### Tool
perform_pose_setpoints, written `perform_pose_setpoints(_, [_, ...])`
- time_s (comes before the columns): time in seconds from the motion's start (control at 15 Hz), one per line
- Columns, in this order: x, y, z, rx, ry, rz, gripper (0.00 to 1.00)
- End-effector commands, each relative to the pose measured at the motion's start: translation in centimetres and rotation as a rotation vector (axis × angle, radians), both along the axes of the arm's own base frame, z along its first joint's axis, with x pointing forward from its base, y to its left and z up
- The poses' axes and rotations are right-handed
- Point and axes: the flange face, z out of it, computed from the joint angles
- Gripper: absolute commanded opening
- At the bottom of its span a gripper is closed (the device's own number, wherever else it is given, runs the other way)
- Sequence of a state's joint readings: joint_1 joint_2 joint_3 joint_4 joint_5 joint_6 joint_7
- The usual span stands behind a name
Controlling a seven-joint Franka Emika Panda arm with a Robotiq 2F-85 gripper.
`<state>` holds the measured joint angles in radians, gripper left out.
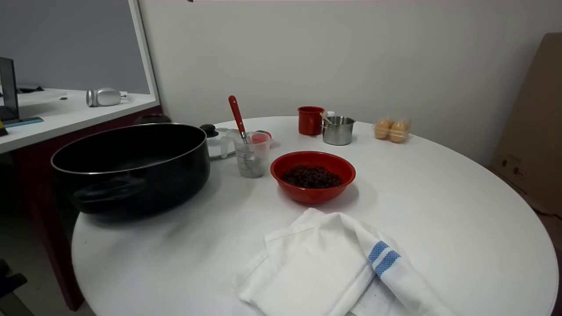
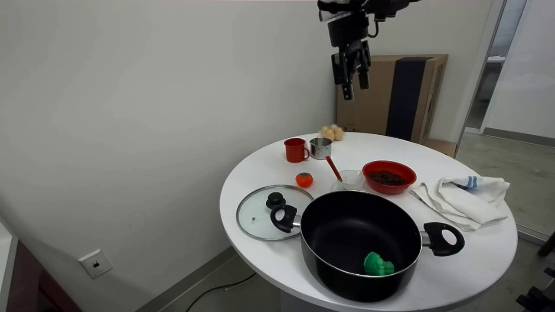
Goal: Scoop out a spoon of contents from the orange bowl and pour it back into the bowl
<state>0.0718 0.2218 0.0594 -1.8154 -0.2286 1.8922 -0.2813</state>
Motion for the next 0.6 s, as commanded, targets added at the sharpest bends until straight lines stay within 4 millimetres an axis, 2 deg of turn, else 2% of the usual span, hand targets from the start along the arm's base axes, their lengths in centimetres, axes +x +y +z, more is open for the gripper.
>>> perform_pose_setpoints(0.0, [5.0,-0.8,-2.7,-0.048,0.12,0.1,1.0])
perform_pose_setpoints(0.27, [7.3,0.0,-7.4,-0.153,0.188,0.204,1.0])
perform_pose_setpoints(0.53, [7.0,2.4,-12.5,-0.235,0.249,0.342,1.0])
